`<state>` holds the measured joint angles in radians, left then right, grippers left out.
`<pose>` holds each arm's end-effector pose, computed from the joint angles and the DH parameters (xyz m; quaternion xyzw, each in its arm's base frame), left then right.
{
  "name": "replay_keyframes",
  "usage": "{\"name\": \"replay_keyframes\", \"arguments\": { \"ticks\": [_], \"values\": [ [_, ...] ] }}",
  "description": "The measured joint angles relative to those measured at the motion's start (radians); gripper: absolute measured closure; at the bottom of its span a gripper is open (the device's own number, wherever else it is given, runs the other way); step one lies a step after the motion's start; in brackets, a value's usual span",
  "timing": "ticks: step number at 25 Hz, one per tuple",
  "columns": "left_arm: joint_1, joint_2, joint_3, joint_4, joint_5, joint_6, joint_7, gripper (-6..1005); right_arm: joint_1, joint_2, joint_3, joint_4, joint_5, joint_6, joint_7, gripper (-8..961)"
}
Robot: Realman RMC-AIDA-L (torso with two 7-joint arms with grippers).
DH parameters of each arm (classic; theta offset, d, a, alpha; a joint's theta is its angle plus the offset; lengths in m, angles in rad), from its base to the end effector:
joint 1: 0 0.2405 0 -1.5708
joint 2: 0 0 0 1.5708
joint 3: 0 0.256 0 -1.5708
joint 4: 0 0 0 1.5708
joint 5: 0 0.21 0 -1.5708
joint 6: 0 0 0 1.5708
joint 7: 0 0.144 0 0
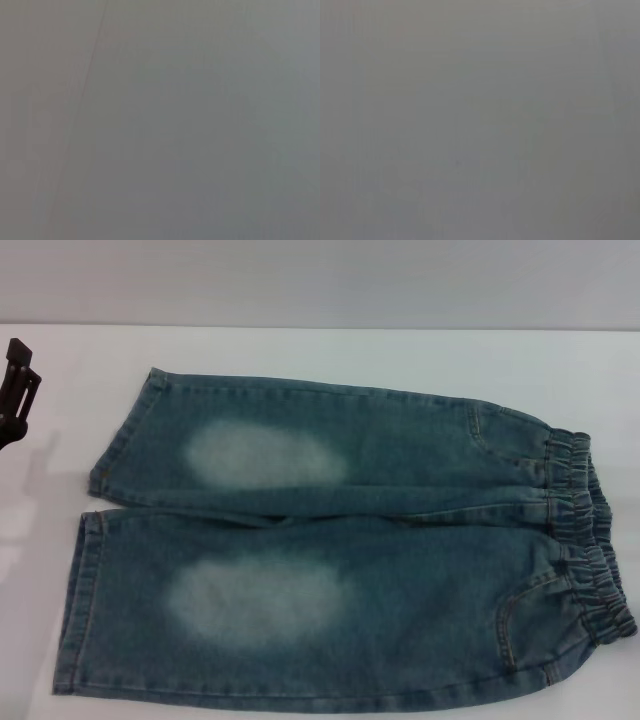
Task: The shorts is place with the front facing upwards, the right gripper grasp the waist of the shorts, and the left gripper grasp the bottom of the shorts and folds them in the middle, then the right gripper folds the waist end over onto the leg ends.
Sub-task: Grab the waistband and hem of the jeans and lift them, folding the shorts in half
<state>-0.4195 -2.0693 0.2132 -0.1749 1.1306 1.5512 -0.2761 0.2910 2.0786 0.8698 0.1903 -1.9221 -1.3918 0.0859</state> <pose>-0.3261 0.2902 0.0087 -0.6114 -0.2322 -0.4236 0.6267 0.3750 0.2756 0.0447 -0.5066 0.2549 0.3218 0.7581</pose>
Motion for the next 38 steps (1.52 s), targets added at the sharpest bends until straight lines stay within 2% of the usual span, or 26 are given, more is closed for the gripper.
{"name": "replay_keyframes", "arguments": {
  "ticks": [30,33,38],
  "values": [
    [-0.001,0.000,-0.017,0.014,-0.001,0.002,0.007,188,0.007,0.000,0.000,0.002,0.000,0.002,0.000,151],
    [-0.007,0.000,-0.029,0.017,0.000,-0.001,0.005,188,0.003,0.001,0.000,0.005,0.000,0.001,0.000,150],
    [-0.071,0.006,-0.018,0.076,0.010,-0.015,-0.066,188,-0.005,0.003,0.000,0.001,0.000,-0.003,0.000,150]
  ]
}}
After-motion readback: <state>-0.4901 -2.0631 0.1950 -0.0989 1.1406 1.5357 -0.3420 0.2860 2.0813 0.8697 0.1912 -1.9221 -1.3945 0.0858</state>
